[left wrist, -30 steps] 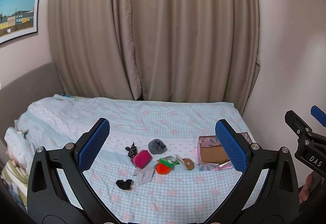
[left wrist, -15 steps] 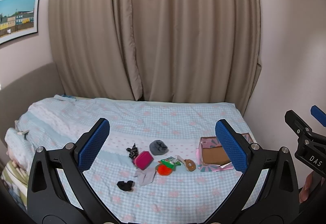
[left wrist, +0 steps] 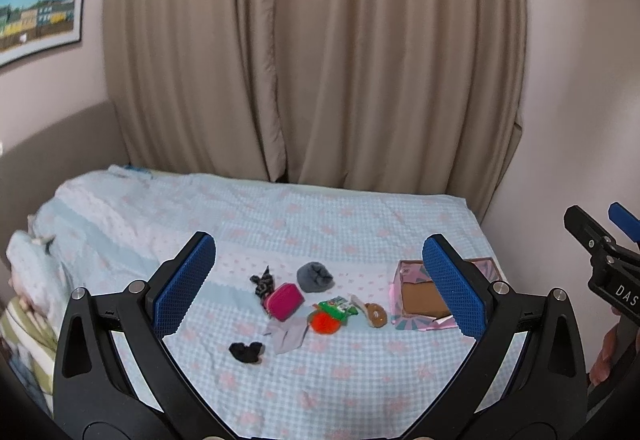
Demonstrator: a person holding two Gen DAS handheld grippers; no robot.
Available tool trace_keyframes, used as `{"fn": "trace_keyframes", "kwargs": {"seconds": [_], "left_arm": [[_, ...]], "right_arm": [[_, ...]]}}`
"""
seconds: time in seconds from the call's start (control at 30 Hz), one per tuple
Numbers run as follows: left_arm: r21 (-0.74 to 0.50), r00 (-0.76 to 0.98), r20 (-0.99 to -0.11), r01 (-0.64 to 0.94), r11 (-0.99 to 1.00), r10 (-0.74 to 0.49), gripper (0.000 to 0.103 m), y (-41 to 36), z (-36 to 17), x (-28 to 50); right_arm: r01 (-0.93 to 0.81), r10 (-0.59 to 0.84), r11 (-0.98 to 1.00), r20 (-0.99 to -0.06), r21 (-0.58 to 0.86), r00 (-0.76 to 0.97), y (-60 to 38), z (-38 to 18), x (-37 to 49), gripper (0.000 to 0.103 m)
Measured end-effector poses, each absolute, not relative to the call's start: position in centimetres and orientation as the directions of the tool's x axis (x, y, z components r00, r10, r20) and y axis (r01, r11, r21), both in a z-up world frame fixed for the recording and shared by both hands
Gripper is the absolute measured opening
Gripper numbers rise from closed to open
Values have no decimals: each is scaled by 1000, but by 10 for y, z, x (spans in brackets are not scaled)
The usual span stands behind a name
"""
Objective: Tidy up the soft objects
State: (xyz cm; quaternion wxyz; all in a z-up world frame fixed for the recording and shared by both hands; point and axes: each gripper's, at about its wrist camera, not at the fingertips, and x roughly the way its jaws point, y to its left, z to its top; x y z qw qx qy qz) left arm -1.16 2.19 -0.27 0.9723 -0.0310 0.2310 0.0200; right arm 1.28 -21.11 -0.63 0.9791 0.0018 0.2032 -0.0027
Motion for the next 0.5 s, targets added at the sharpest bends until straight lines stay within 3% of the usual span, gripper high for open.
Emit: {"fn": "trace_keyframes", "kwargs": {"seconds": [0.3, 0.5], "left_arm": [[-46, 856, -516, -3, 999, -21, 103, 102, -57, 6], [3, 801, -587, 144, 990, -115, 103, 156, -108, 36]], "right_arm": [[-23, 26, 1000, -459, 11, 888, -147, -48, 32, 103], [-2, 18, 1000, -531, 31, 847, -83, -97, 59, 103]]}}
